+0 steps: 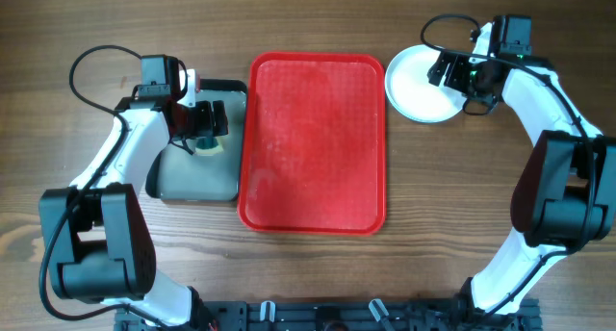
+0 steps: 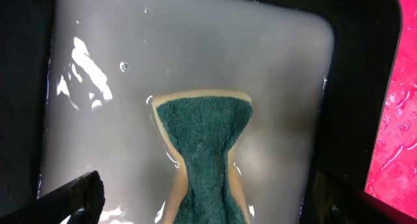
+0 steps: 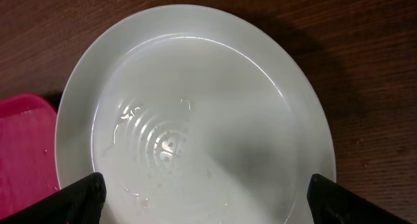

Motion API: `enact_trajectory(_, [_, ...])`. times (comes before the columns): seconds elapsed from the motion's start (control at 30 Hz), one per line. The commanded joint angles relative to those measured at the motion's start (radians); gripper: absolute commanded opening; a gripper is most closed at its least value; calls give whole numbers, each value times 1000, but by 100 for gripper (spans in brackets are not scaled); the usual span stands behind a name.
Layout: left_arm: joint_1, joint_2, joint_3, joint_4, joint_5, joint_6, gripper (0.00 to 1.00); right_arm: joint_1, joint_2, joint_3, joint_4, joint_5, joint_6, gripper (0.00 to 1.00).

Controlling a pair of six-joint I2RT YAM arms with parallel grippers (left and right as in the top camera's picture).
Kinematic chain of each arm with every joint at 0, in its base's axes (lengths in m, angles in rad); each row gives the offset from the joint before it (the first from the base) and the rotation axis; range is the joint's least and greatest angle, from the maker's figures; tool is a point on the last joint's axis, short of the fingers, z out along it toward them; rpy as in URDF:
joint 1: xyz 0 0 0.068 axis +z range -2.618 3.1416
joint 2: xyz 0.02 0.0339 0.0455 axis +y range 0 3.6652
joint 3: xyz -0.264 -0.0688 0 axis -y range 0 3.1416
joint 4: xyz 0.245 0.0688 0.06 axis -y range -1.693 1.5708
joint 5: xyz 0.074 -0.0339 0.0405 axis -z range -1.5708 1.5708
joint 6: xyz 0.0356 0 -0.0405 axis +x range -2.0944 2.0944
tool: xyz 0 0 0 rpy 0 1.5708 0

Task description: Clean dirty plates on tray and stack at the side

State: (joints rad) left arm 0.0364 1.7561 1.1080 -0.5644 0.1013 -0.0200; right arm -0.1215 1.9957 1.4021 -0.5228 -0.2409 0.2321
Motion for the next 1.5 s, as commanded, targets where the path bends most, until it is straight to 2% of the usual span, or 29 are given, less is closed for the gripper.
enact_trajectory(0.0, [-1, 11, 5, 0, -6, 6, 100, -7, -30, 24, 3, -22, -16, 99])
enact_trajectory(1.07, [-1, 11, 5, 0, -6, 6, 100, -2, -40, 24, 10, -22, -16, 100])
enact_trajectory(1.23, [-1, 11, 5, 0, -6, 6, 100, 1, -153, 13, 12, -22, -17, 99])
enact_trajectory(1.47, [-1, 11, 5, 0, -6, 6, 100, 24, -418, -4, 8, -22, -16, 100])
